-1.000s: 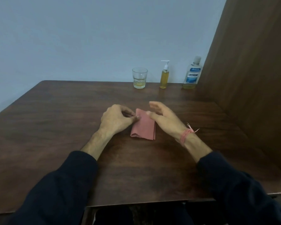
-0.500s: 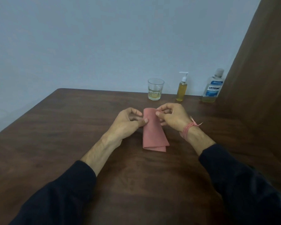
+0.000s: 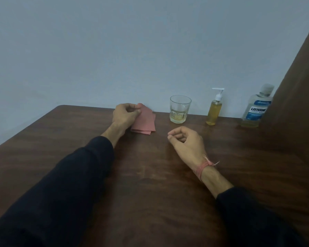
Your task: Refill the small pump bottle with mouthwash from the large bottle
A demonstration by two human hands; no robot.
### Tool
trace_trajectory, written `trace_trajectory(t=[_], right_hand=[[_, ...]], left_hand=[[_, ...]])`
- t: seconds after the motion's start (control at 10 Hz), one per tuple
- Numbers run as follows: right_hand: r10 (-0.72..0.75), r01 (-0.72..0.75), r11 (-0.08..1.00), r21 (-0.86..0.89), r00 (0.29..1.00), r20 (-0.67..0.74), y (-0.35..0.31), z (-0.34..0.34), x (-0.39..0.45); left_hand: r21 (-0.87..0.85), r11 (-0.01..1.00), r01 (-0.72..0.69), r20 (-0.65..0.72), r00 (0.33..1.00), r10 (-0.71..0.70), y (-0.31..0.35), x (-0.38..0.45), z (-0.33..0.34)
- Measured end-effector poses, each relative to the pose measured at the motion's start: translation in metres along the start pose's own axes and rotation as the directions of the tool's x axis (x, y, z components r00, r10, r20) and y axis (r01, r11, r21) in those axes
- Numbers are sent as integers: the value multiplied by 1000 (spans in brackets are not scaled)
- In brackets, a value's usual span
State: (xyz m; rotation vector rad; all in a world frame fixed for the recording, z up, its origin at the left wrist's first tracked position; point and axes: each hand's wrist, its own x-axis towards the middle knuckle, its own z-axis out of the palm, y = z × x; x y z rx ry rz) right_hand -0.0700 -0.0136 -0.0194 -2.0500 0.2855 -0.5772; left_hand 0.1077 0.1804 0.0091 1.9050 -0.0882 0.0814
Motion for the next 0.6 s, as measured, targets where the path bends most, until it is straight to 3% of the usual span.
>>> trace_trajectory(t=[0.3,0.5,0.6], right_hand=[[5,-5,1000,-15,1000,19,2,1,-1],[19,-19,1000,-3,997,78,-7,-2,-7],[56,-58,998,16,992,116,-19,-7,-10]], left_hand=[[99,995,32,83,996,-40,7,12,-2],[348,937,-39,161,987,-19,23,-5,-8],[309,950,-43,111,994,9,19,-39,-12]])
